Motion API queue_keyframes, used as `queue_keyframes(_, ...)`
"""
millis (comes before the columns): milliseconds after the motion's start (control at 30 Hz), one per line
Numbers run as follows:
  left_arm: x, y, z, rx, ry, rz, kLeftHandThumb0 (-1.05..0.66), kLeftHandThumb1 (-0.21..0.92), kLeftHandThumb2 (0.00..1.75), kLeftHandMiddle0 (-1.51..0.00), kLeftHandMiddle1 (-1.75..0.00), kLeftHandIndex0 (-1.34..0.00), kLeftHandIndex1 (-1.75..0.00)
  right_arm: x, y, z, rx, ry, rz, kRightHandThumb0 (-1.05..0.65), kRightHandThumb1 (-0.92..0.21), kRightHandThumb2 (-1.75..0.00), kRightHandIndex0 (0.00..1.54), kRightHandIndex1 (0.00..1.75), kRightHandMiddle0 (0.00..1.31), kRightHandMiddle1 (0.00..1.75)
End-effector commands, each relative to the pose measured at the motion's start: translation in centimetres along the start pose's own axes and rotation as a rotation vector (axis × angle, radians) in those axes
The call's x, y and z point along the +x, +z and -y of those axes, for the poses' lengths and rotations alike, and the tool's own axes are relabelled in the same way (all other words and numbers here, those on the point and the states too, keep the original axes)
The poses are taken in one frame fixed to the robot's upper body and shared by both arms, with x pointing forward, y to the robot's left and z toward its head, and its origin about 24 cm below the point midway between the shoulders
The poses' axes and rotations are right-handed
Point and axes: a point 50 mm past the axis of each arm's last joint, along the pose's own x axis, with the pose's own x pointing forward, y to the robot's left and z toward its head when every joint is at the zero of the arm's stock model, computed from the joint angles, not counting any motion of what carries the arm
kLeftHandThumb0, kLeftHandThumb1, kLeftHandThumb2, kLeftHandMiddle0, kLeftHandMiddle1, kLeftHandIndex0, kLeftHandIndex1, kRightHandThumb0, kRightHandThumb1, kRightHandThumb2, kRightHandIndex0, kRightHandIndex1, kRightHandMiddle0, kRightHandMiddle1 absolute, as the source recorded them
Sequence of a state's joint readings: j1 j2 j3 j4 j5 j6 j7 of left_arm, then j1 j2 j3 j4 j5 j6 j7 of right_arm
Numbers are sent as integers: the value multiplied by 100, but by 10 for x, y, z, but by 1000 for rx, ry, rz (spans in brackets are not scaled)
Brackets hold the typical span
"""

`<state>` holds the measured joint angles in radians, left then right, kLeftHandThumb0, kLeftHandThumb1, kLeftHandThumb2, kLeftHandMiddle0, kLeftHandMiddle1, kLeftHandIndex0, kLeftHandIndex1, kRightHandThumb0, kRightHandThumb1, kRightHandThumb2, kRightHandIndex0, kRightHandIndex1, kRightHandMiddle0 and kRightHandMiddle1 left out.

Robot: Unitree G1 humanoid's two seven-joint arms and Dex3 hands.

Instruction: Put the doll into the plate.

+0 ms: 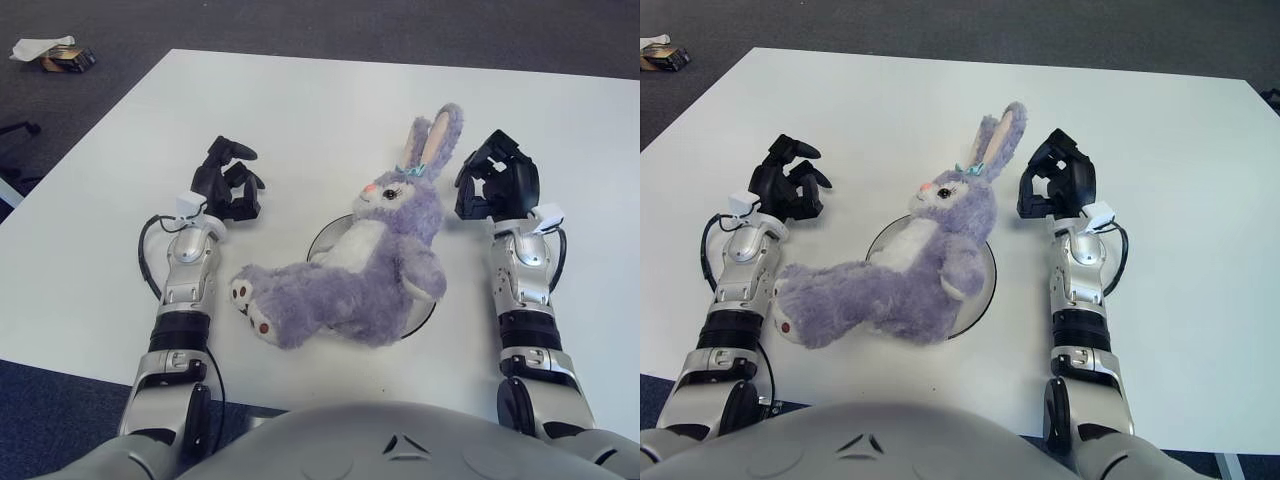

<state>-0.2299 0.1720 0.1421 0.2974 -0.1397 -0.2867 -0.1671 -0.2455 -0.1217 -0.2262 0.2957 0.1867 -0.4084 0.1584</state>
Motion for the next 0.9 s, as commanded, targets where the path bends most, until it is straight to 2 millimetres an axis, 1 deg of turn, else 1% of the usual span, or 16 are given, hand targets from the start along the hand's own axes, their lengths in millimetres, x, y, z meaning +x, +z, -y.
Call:
queue_keyframes(0,-13,-14,1,-16,-14,-62,-1,31,133,-59,-170,-44,-175,-27,-21,2,44,-39,-113,-1,5,-168,89,175,72,160)
queue_keyframes(167,-14,-14,1,-16,-22,-60,-1,31,133,-52,-174,-48,-175,-28,-21,1,46,-41,-120,-1,2,-166,88,175,70,160)
queue_keyframes(233,-14,-15,1,-15,-24,-60,-1,31,131,-61,-168,-42,-175,-28,-21,1,47,-42,-124,-1,1,-165,87,175,68,160)
queue_keyframes(367,-15,-16,1,-16,-24,-63,-1,32,130,-68,-164,-37,-175,-28,-21,2,48,-44,-131,-1,-2,-162,85,175,65,161)
queue_keyframes(400,-15,-16,1,-17,-24,-64,-1,32,130,-69,-164,-36,-175,-28,-22,2,48,-45,-132,-1,-8,-156,76,175,63,166)
queue_keyframes(433,-15,-16,1,-19,-25,-64,-1,31,130,-69,-163,-36,-175,-29,-22,2,50,-45,-133,-1,-13,-152,70,175,61,169)
queue_keyframes(500,-15,-16,1,-21,-25,-64,-1,31,130,-70,-163,-36,-175,-29,-22,2,52,-46,-136,-1,-17,-149,64,175,59,172)
queue_keyframes(633,-16,-17,1,-23,-25,-65,-1,31,131,-71,-163,-36,-175,-29,-23,2,54,-47,-141,-1,-22,-144,58,175,56,174)
queue_keyframes(867,-15,-17,2,-23,-27,-65,-1,29,133,-72,-164,-37,-175,-29,-24,3,55,-52,-153,-1,-25,-140,55,175,54,175)
